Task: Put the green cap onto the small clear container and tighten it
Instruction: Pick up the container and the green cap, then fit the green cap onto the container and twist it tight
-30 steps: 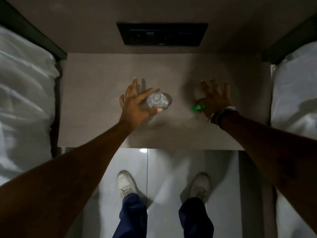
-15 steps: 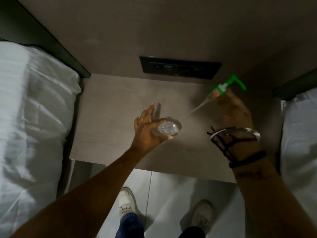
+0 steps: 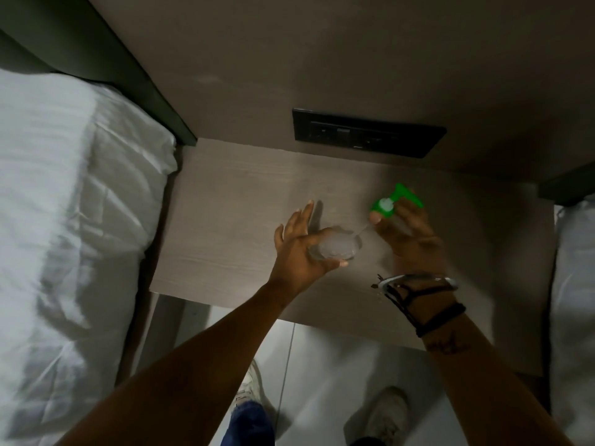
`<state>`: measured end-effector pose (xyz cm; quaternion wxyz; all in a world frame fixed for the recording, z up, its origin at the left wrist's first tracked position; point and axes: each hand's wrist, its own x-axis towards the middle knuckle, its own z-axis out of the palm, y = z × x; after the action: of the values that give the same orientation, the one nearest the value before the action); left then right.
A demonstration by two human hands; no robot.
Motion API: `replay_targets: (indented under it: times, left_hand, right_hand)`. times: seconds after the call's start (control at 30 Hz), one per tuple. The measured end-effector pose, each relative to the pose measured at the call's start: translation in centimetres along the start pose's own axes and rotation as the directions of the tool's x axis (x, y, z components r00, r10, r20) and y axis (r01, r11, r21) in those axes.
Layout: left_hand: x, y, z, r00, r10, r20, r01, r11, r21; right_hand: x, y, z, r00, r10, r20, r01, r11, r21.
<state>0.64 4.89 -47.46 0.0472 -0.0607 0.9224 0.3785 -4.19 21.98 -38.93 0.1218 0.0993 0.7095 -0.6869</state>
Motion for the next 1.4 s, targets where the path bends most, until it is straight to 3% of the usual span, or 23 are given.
replay_targets:
  times: [0.1, 0.23, 0.47, 0.63, 0.8, 0.97, 1.2, 1.3, 1.4]
  left_hand:
    - [-0.1, -0.6, -0.8, 0.999, 0.013, -0.034, -0.014, 1.000, -0.010]
    - [-0.3, -1.2, -1.0, 0.998, 0.015, -0.054, -0.016, 1.000, -0.014]
    - [-0.2, -1.7, -1.1, 0.990, 0.056, -0.126, -0.061, 0.997, -0.042]
    - [0.2, -1.7, -1.6, 0.993, 0.071, -0.094, -0.073, 0.997, -0.022]
    - [0.1, -1.7, -1.4, 0.994, 0.062, -0.093, -0.063, 0.998, -0.012]
    - [-0.1, -2.0, -1.2, 0.993, 0.058, -0.107, -0.060, 0.998, -0.018]
    - [-0.2, -1.8, -1.1, 0.992, 0.056, -0.111, -0.055, 0.998, 0.007]
    - [-0.3, -3.0, -1.8, 0.991, 0.044, -0.126, -0.038, 0.998, 0.051]
    - [-0.3, -3.2, -1.9, 0.994, 0.008, -0.105, -0.002, 0.999, 0.053]
  right_hand:
    - [-0.8, 1.9, 2.6, 0.987, -0.161, 0.028, 0.163, 0.947, -0.276]
    - [-1.0, 4.6, 4.3, 0.967, -0.243, 0.079, 0.244, 0.784, -0.570]
    - [-0.7, 5.5, 4.8, 0.968, -0.235, 0.084, 0.227, 0.686, -0.691]
    - [0.3, 4.9, 3.9, 0.939, -0.207, 0.276, 0.337, 0.715, -0.612]
    - [1.2, 4.6, 4.2, 0.939, -0.260, 0.225, 0.341, 0.620, -0.707]
    - [1.0, 4.9, 4.2, 0.920, -0.191, 0.342, 0.381, 0.647, -0.660]
    - [1.1, 4.1, 4.8, 0.940, -0.257, 0.224, 0.332, 0.537, -0.776]
    - [0.9, 4.8, 5.6, 0.943, -0.183, 0.278, 0.329, 0.647, -0.688]
    - [1.1, 5.1, 5.8, 0.924, -0.232, 0.304, 0.372, 0.728, -0.576]
